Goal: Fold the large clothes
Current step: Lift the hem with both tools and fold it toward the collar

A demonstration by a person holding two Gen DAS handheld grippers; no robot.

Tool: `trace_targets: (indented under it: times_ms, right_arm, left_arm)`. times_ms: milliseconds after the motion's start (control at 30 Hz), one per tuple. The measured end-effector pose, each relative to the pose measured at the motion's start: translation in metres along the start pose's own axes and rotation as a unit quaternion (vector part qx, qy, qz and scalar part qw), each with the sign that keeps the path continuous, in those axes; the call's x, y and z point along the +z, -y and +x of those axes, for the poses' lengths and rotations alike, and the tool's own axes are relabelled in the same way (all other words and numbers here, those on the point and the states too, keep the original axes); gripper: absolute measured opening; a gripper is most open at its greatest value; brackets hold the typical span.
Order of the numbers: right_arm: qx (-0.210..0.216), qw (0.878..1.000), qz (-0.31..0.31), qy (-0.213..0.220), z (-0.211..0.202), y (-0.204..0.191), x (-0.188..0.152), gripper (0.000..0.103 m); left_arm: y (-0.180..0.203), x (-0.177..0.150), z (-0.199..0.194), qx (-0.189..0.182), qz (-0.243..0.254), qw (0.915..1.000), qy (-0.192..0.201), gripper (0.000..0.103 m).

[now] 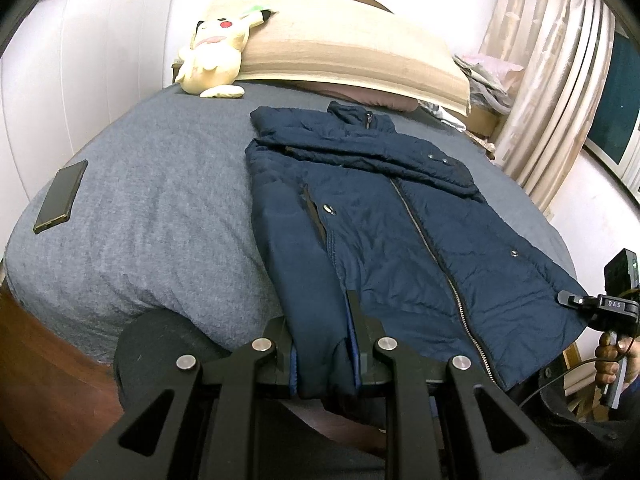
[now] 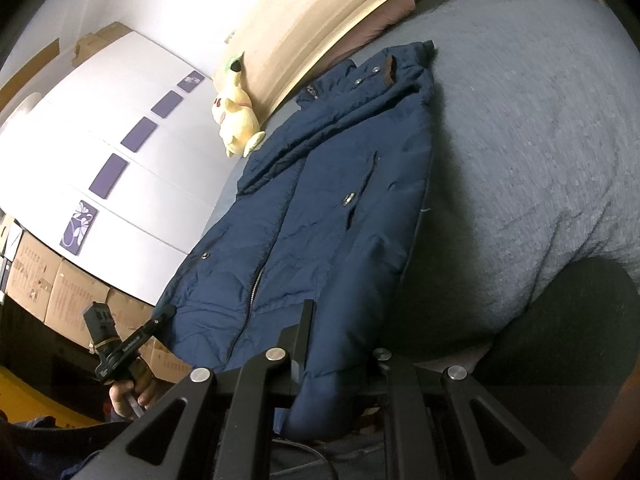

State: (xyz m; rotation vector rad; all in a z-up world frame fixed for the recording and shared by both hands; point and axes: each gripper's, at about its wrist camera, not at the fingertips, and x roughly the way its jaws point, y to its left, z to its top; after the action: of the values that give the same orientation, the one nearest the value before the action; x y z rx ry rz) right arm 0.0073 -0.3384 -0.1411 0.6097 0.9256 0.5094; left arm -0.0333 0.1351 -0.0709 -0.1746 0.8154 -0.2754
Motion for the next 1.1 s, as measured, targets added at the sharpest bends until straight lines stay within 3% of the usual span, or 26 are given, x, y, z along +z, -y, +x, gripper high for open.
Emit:
trace_targets:
  times_ms: [533,1100]
  right_arm:
    - [0.034,0.998,-0.028,0.037,-0.024,-0.017,0.035,0.012]
    - [0.044,0.992,-0.066,0.101,-0.041,-0.052,0.103,0.012]
  left_arm:
    - [-0.001,0.046,-0.015,-0.044,-0.014,0.998,0.044,0.02]
    - [0.008,0.118,-0.018,-0.047,-0.001,0.9934,0.104,0.019]
